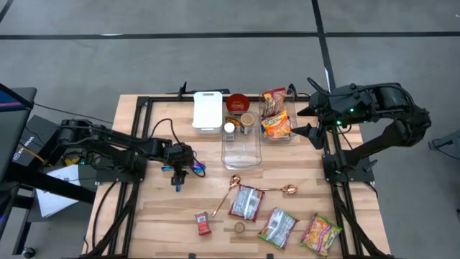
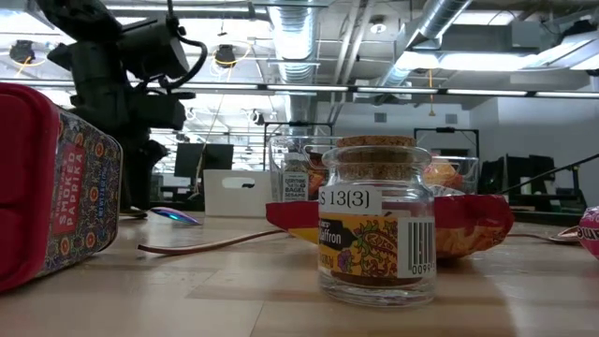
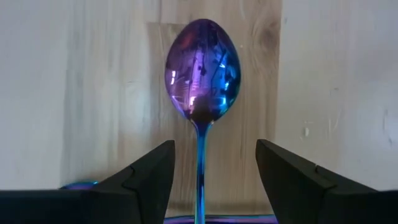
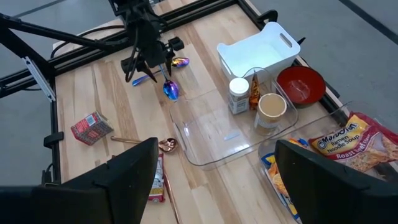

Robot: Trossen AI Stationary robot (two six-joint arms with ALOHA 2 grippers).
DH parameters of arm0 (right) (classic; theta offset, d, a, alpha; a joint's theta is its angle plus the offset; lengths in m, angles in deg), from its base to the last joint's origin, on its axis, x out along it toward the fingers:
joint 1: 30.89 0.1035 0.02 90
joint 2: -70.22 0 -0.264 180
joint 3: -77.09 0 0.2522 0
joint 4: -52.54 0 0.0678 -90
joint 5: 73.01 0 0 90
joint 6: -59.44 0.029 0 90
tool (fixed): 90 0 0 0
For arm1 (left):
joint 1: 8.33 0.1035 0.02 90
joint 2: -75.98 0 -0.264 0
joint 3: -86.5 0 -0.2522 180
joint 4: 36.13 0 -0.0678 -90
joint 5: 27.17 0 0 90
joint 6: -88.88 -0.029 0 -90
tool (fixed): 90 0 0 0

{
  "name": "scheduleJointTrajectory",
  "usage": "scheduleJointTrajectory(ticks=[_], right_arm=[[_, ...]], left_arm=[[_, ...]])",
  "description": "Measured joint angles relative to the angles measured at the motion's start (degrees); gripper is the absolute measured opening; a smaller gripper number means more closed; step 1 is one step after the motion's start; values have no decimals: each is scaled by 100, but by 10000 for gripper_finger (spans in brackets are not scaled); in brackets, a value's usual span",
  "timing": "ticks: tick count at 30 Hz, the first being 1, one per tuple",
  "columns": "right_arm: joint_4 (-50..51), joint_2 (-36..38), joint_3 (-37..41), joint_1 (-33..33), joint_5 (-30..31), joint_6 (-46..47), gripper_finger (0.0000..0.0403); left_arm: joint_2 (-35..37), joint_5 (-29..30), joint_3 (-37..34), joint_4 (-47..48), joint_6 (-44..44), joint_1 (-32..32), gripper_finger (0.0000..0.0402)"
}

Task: Pick & Place Food Item
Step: Put the bottom blue spoon into the white bin

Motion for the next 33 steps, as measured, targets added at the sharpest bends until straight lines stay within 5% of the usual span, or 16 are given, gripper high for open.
scheduleJointTrajectory(ticks=[9,24,33], right_arm=[[0,0,0,0,2,-2,314],[0,0,0,0,4,-13,314],[0,0,0,0,4,-11,314]], left_arm=[[-403,83,7,-148,37,0,208],[-408,30,11,-173,204,232,18],[-59,-119,8,-263,219,453,7]])
